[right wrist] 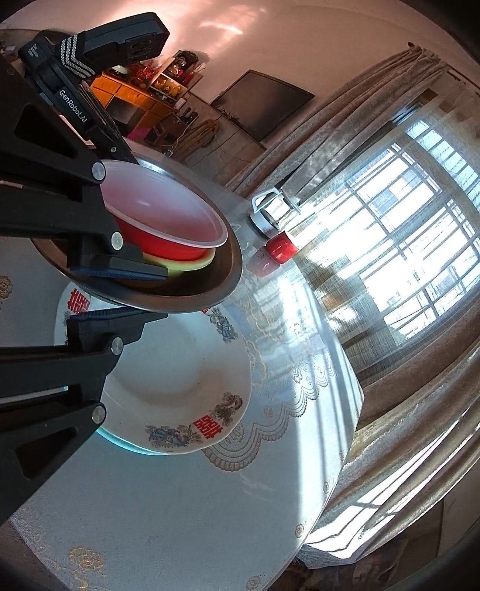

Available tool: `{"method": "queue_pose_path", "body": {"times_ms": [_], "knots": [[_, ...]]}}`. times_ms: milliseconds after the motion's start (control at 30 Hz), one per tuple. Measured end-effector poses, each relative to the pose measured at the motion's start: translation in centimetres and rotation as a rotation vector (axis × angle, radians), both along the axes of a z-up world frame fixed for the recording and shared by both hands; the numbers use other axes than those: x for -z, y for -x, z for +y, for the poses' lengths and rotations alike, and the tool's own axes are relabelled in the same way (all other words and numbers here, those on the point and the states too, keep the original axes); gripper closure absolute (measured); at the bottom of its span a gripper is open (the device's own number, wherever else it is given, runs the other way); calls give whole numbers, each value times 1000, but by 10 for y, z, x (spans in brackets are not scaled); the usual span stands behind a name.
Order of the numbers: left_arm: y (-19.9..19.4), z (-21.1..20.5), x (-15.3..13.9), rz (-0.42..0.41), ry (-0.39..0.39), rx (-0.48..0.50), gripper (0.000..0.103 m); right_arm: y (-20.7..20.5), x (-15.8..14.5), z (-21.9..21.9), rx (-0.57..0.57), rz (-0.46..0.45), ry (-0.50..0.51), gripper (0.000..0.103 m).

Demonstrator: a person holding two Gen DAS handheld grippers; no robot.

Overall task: Organize plates and bowls
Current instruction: 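Lift the steel bowl with nested bowls and carry it over the plates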

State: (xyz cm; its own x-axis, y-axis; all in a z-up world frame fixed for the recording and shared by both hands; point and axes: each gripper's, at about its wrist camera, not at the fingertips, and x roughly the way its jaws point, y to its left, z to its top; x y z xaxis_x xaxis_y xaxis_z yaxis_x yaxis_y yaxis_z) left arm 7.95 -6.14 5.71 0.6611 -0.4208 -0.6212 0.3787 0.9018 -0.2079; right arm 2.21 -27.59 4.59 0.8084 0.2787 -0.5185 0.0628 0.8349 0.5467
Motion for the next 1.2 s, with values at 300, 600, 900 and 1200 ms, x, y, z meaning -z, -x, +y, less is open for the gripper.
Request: {"method": "queue_pose_path", "body": {"times_ms": [300, 600, 900, 1200], "knots": [[-17, -22, 8, 31, -6, 47, 84, 0, 5, -19, 61, 14, -2, 88], [-33, -44, 23, 80, 0, 75, 83, -9, 18, -37, 129, 53, 6, 88], [-44, -54, 30, 92, -2, 80, 83, -17, 29, -45, 160, 78, 12, 88], [-49, -66, 43, 96, -49, 80, 84, -25, 43, -50, 185, 97, 42, 88]]}}
